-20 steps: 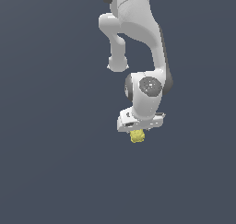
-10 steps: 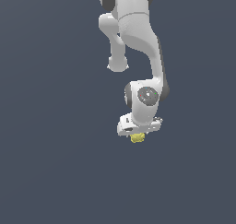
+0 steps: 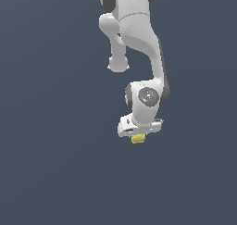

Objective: Pick up the object and move it to a goal position.

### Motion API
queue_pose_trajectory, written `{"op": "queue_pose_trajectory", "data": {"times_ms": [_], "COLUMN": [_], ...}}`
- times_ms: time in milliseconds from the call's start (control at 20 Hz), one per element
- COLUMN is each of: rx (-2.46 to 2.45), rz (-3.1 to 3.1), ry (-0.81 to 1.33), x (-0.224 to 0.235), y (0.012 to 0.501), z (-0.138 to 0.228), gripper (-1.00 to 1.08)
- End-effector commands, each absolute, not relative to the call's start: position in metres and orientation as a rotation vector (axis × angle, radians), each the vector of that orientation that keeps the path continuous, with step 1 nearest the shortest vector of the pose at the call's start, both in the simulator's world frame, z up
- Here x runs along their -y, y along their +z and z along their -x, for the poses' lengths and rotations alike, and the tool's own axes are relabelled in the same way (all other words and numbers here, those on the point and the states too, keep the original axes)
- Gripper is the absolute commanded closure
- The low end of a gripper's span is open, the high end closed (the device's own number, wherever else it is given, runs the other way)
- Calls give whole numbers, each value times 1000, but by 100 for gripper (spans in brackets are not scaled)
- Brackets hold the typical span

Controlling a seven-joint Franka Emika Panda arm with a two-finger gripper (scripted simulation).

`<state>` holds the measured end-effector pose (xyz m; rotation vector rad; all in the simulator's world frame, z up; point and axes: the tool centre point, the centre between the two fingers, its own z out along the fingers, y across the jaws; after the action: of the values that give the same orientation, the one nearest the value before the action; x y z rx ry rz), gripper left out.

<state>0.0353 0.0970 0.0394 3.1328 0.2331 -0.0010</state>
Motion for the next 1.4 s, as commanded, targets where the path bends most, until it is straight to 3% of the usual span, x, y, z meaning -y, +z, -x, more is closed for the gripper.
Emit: {"op": "queue_pose_trajectory", "data": {"times_ms": [0, 650, 1350], "rx": [-233, -370, -809], "rz": [-3133, -3128, -3070], "ry": [-1, 41, 173], "x": [-97, -93, -84], "y": [39, 76, 196], "z": [-35, -46, -78], "gripper": [108, 108, 108]}}
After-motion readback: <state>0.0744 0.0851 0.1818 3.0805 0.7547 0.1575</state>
